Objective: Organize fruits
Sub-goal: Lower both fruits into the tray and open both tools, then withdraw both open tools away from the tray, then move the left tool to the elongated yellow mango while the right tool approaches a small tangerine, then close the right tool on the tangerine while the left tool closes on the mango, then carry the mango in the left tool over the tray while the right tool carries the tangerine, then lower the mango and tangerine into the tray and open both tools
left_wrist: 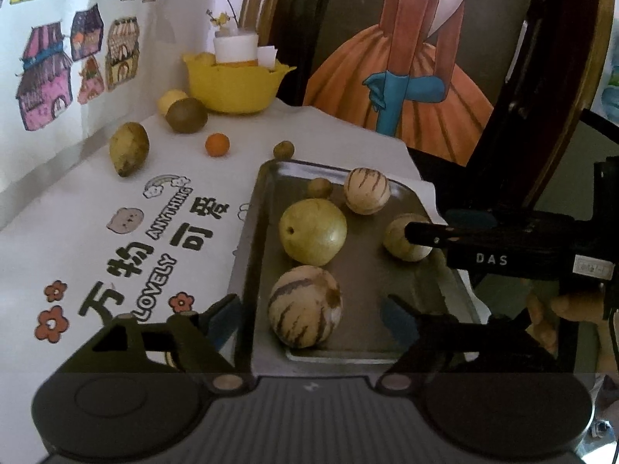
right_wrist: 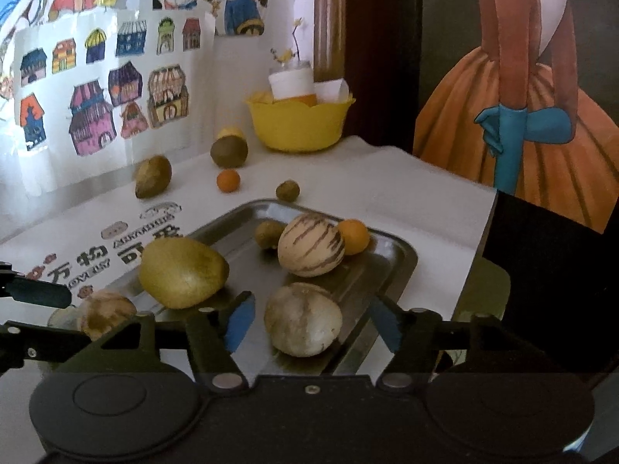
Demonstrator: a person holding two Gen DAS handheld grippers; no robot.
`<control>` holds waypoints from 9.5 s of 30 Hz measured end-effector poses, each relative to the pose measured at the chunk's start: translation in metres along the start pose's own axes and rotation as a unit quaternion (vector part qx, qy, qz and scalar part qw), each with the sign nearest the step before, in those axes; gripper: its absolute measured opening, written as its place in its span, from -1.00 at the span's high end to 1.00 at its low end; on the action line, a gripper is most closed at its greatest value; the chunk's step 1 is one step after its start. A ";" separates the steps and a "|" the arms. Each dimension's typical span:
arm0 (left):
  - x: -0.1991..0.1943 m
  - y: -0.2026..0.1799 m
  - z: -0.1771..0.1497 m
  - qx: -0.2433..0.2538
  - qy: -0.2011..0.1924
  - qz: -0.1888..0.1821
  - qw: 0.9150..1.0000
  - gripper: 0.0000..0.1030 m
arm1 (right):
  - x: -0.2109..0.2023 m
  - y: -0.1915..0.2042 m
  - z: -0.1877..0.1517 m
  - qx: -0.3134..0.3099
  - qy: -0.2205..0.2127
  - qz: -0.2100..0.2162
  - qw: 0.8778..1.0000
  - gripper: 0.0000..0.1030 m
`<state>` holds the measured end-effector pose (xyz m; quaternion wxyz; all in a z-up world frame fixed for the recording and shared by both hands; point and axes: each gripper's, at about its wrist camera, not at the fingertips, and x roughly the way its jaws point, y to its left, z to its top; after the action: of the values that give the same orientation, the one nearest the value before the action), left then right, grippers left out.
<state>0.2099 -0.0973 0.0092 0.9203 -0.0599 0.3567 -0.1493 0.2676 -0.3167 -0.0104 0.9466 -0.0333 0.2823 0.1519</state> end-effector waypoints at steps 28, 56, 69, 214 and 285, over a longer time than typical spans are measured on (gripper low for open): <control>-0.085 0.027 -0.030 0.038 0.016 0.038 0.998 -0.99 | -0.112 0.061 -0.041 -0.013 0.046 -0.015 0.999 -0.99; -0.106 0.109 0.003 0.047 0.062 0.144 0.986 -0.99 | -0.096 0.164 0.065 -0.120 0.126 0.145 0.974 -0.99; -0.061 0.113 0.064 0.103 -0.008 0.158 0.982 -0.99 | -0.001 0.125 0.173 -0.097 0.156 0.115 0.976 -0.99; 0.070 0.165 0.089 -0.053 -0.072 0.088 0.992 -0.08 | 0.204 0.080 0.160 0.085 0.158 0.124 0.976 0.33; 0.003 -0.039 -0.025 0.031 0.029 -0.051 0.998 -0.09 | 0.004 -0.026 0.012 0.105 0.151 0.097 0.978 0.33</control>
<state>0.1857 -0.1355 -0.0028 0.9022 -0.0457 0.3747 -0.2089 0.2855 -0.3383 -0.0032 0.8718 0.0712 0.4387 0.2059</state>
